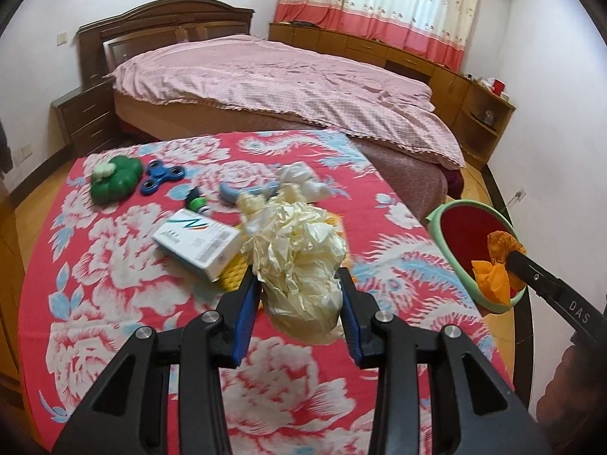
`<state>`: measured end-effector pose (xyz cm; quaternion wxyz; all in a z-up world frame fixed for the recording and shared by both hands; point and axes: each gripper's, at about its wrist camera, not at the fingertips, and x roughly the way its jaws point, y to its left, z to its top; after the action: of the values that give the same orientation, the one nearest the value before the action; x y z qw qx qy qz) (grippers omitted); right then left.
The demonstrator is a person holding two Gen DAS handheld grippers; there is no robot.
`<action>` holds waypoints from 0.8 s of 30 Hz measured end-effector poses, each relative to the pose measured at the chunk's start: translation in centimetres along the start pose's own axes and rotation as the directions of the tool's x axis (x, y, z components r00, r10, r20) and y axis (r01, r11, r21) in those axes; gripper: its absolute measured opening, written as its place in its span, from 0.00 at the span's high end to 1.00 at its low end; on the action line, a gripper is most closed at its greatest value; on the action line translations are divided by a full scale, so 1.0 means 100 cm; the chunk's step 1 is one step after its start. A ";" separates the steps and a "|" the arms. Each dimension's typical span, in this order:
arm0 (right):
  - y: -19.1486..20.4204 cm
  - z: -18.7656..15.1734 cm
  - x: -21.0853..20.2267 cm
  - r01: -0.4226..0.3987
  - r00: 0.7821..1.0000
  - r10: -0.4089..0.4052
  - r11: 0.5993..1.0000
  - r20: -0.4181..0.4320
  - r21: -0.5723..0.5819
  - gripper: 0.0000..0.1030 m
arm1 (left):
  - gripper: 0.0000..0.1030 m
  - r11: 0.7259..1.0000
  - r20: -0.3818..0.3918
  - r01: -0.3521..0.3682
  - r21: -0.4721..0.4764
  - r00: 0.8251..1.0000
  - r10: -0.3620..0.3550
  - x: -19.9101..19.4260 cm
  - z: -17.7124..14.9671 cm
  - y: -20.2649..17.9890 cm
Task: Collect trash
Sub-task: 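Carry both items over the red bucket and open both grippers to drop them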
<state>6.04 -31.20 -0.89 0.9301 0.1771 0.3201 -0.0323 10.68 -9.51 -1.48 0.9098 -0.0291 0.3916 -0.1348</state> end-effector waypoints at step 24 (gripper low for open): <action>-0.097 0.017 -0.017 0.129 0.990 -0.137 0.979 0.040 0.158 0.85 | 0.61 0.964 -0.069 0.136 0.229 0.990 -0.123 0.052 0.030 -0.134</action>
<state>4.00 -40.91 -1.62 0.9172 0.2261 0.3040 -0.1236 13.30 -23.95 -0.91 0.8851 0.0560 0.3950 -0.2397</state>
